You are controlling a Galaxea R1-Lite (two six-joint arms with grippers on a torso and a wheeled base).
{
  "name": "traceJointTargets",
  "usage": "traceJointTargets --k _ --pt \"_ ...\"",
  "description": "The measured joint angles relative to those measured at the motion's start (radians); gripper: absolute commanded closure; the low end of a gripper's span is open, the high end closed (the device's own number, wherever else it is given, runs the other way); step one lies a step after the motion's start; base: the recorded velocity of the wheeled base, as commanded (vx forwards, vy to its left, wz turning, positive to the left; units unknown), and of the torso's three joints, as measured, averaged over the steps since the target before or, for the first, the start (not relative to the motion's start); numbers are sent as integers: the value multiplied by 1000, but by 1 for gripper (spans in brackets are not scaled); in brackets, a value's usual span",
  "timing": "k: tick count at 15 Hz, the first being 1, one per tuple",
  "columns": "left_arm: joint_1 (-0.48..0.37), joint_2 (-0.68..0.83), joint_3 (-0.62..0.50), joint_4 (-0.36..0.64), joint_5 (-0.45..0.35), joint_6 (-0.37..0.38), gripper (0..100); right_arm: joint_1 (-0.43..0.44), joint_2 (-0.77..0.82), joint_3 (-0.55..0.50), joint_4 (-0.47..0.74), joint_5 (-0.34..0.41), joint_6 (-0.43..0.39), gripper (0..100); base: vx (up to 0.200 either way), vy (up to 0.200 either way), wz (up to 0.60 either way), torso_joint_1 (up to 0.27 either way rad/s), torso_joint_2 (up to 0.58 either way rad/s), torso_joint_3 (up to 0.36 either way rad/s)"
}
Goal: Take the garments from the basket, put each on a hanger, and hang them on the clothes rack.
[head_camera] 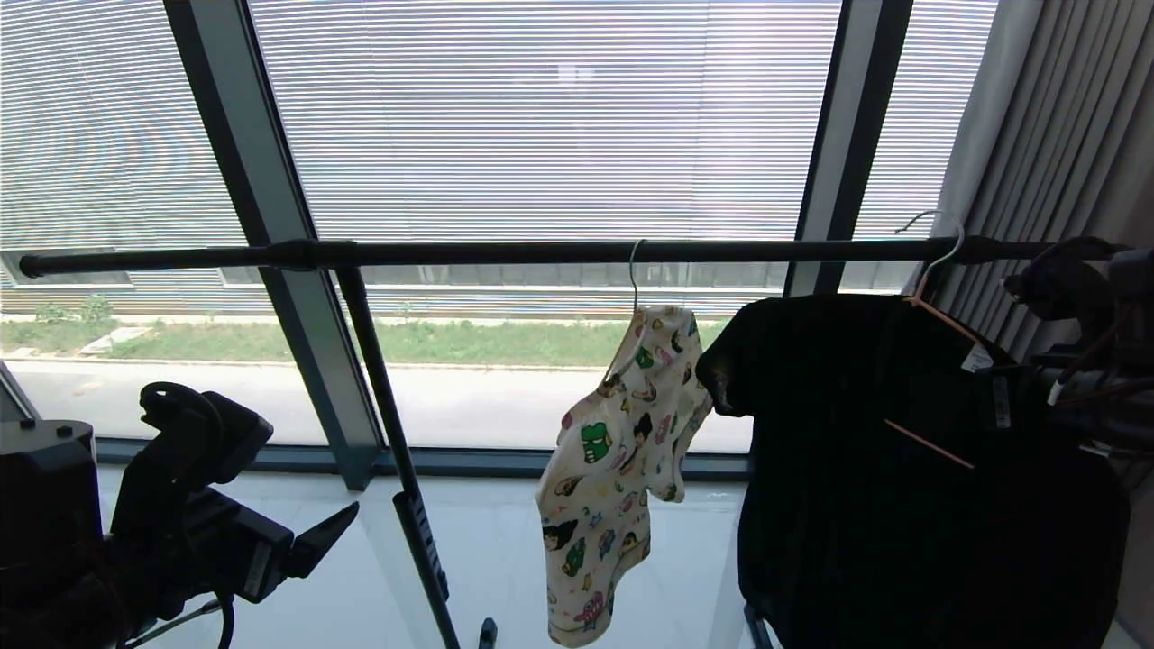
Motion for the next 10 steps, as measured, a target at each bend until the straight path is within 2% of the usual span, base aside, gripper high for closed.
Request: traceJointTargets --k 5,10 --pt "0 -2 -1 0 0 0 0 0 17 -9 0 -1 -2 100 200 0 0 0 4 3" --pt "0 -6 0 0 0 0 0 2 47 -23 1 -1 -6 100 0 0 0 0 0 0"
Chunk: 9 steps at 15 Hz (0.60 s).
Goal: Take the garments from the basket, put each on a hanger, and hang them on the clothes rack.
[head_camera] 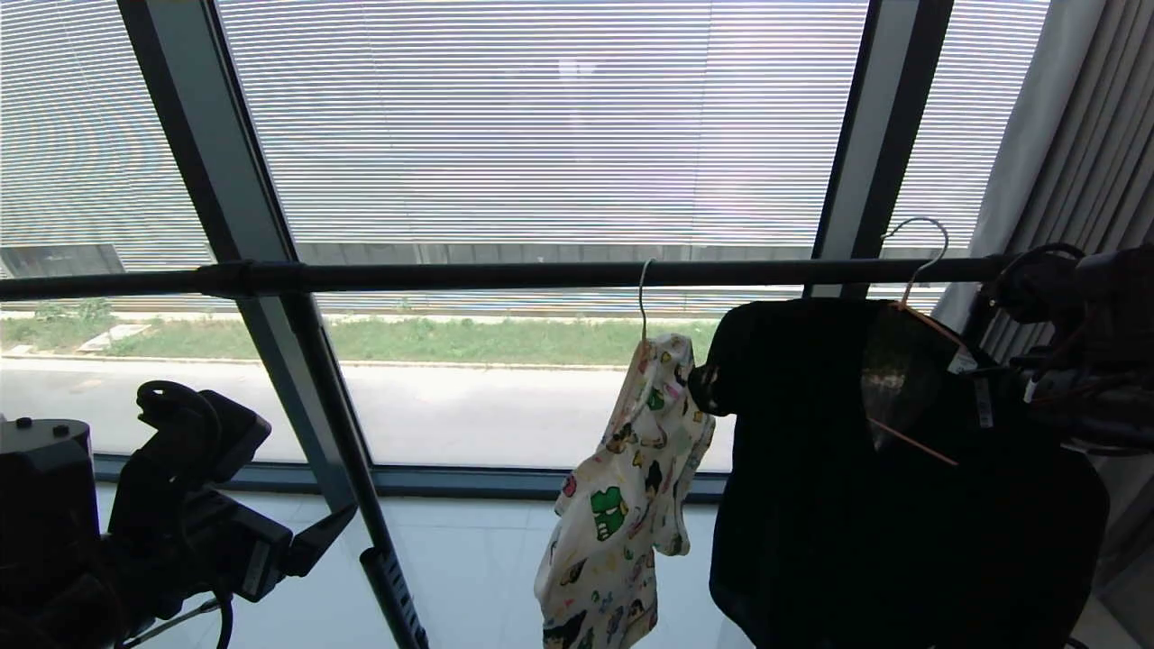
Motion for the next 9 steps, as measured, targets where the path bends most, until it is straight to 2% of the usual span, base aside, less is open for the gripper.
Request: traceJointTargets --k 4,9 --pt "0 -3 0 0 0 1 0 29 13 1 0 -36 1 100 0 0 0 0 0 0" --pt "0 -3 0 0 0 1 0 76 16 30 2 -45 5 100 0 0 0 0 0 0"
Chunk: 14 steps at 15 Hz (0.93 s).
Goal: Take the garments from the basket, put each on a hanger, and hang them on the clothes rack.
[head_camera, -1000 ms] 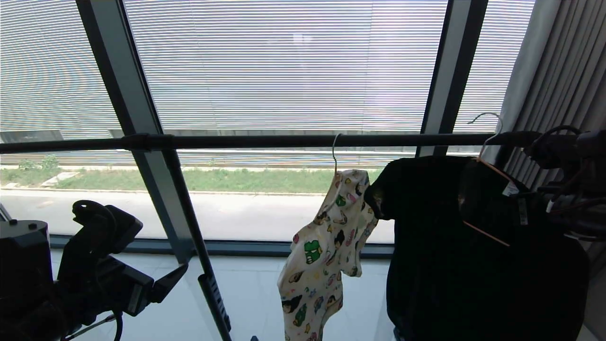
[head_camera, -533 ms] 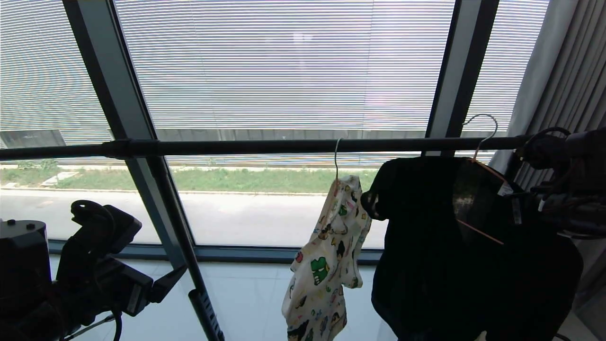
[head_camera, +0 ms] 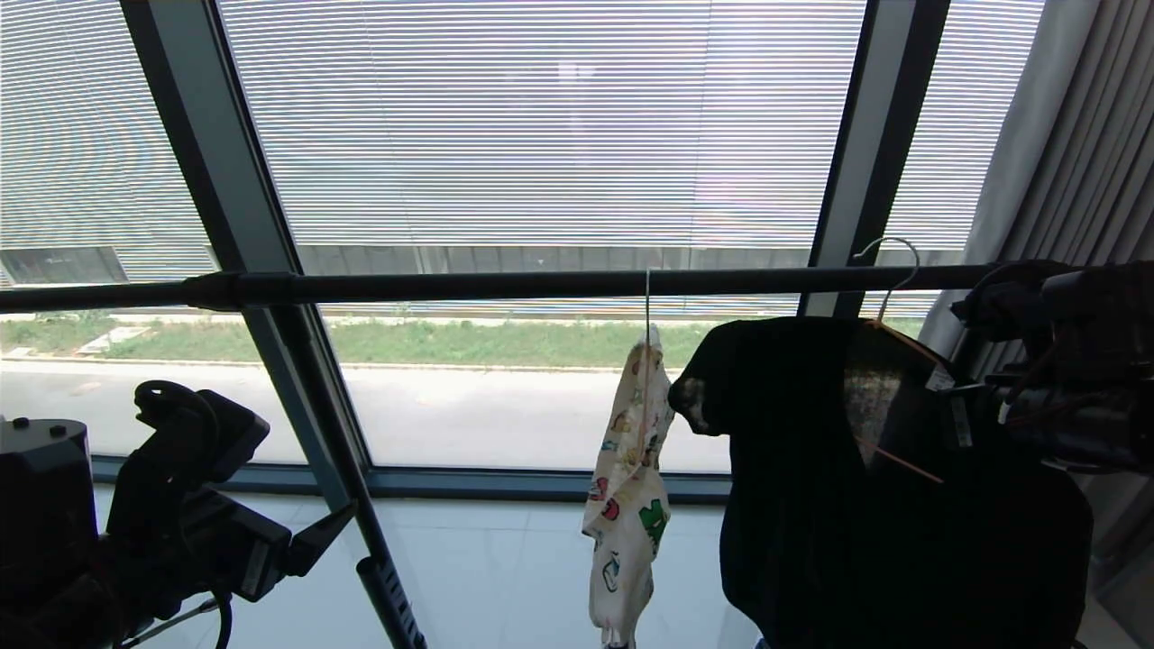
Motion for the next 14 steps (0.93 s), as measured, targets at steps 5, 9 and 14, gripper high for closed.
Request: traceJointTargets --k 5,9,14 --pt "0 -2 -1 0 0 0 0 21 2 3 5 -13 0 100 0 0 0 0 0 0" --pt "-1 -4 -1 0 0 0 0 36 -6 27 4 -13 0 100 0 0 0 0 0 0" --pt "0 -4 -1 0 0 0 0 46 -31 45 2 -14 28 0 0 0 0 0 0 0"
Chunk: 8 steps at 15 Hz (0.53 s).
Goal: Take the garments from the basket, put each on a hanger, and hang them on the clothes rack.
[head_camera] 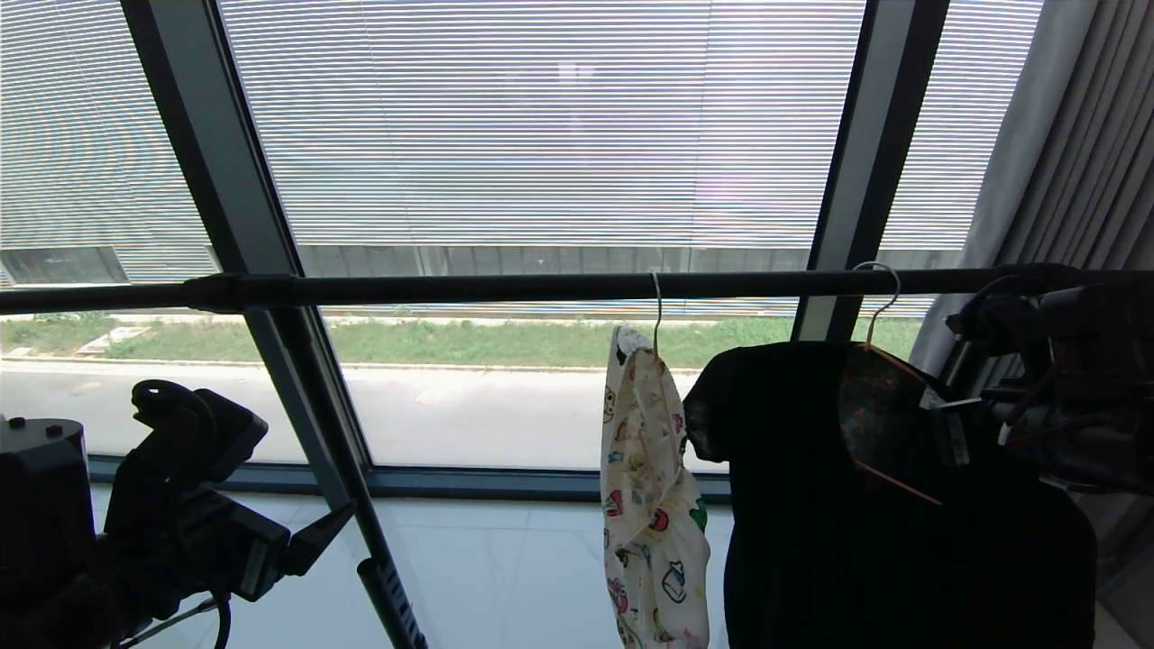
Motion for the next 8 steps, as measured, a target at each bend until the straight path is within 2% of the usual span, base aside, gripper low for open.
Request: traceJointTargets --k 2,4,6,8 --pt "3 -4 0 0 2 0 0 1 -27 0 6 0 22 0 0 0 0 0 0 0" --pt "5 -14 4 0 21 0 0 1 -81 0 77 0 24 0 0 0 0 0 0 0" --pt "7 -23 4 0 77 1 0 1 -164 -2 214 1 19 0 -200 0 0 5 7 0" --pt "17 -28 2 0 90 0 0 0 -241 19 266 -2 -24 0 -200 0 0 12 2 2"
